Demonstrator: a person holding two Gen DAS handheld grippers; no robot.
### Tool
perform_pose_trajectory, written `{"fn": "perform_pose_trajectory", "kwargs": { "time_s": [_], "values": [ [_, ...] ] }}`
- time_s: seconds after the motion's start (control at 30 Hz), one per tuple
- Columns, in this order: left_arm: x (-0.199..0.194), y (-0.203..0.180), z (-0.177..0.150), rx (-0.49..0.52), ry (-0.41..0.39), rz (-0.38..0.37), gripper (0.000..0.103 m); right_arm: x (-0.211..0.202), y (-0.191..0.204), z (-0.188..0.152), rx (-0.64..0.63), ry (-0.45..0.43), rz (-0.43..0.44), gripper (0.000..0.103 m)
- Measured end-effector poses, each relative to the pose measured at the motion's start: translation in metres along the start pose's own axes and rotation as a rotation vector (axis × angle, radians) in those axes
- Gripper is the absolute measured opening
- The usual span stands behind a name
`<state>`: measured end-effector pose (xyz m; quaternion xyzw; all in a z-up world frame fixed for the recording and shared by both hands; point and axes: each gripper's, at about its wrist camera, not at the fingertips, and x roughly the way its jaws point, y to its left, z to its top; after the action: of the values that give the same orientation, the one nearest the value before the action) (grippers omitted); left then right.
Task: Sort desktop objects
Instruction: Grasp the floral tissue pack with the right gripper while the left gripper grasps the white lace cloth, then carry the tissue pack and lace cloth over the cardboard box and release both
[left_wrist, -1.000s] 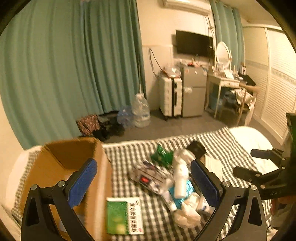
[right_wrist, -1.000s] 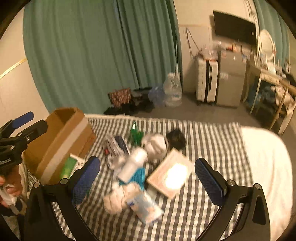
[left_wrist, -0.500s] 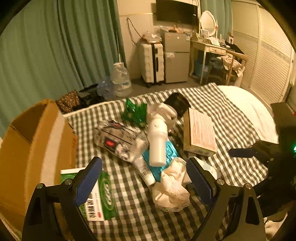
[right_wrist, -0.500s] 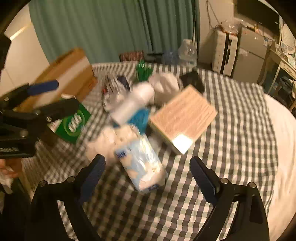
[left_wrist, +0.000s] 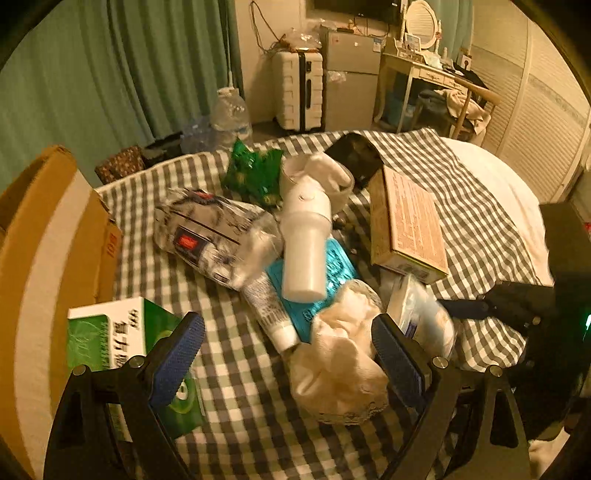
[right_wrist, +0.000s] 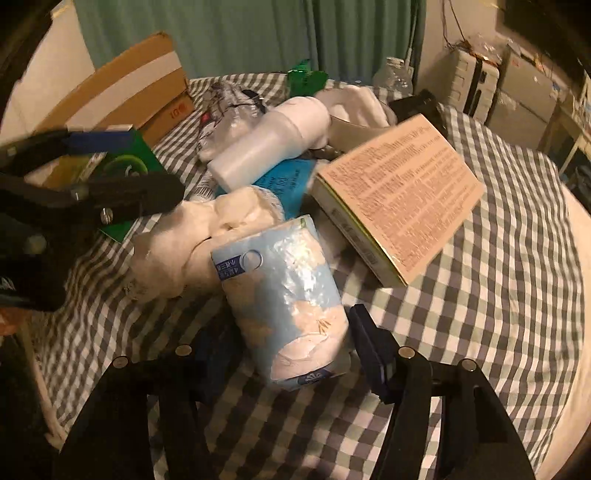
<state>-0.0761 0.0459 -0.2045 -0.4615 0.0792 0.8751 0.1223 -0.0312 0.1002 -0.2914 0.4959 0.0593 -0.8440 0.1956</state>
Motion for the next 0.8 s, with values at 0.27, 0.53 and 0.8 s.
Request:
{"fn": "perform_pose_trajectory", "kwargs": {
  "time_s": [0.27, 0.53, 0.8],
  "values": [
    [0.029, -0.017, -0.013, 0.006, 0.090, -0.019, 0.076, -0.029, -0.040, -0.013, 0.116, -0.038, -0.062, 0.060],
    [0.022, -0.007, -0.009, -0.065, 0.063, -0.019, 0.016, -0.063, -0.045, -0.010, 0.171, -0.120, -0.081, 0.060],
    [-0.037, -0.002, 0.009, -0.067, -0.095, -0.003, 0.014, -0.103, -0.024, 0.006, 0.147, -0.238, -0.077, 0.060]
  ]
}}
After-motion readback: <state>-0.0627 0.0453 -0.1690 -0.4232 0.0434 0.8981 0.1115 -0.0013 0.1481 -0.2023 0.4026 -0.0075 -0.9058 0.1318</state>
